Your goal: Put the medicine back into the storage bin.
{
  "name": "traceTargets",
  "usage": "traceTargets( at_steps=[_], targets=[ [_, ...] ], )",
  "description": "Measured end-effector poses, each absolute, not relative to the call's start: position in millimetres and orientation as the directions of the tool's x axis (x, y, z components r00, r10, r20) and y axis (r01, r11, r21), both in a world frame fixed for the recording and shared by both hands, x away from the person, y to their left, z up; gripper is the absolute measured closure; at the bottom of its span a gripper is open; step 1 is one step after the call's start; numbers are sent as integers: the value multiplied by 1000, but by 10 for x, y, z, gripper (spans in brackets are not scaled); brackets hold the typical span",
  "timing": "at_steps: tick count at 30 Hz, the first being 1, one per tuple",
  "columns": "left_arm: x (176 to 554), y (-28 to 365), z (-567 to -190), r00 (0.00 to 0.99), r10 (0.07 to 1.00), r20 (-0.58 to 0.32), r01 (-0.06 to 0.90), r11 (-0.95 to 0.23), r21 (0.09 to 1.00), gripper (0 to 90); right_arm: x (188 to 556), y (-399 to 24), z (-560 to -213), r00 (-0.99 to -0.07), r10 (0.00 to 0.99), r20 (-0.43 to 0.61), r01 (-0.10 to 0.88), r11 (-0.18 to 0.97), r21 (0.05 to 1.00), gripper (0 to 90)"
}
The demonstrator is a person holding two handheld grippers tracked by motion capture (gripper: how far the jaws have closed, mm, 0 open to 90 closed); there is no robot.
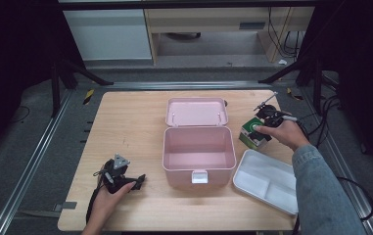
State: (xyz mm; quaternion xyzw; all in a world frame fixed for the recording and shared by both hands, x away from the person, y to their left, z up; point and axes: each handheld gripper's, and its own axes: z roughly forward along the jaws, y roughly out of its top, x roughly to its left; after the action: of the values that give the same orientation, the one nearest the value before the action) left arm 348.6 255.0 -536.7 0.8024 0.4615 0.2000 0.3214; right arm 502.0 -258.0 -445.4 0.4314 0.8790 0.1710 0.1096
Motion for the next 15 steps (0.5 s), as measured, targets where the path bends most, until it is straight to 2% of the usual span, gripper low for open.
traceTargets(
  at_steps=[15],
  targets=[
    [3487, 2550, -5367, 494, 869, 24, 612, -367, 700, 0, 5262, -2523, -4614, -610, 792, -7, 747, 578, 328, 113]
  ],
)
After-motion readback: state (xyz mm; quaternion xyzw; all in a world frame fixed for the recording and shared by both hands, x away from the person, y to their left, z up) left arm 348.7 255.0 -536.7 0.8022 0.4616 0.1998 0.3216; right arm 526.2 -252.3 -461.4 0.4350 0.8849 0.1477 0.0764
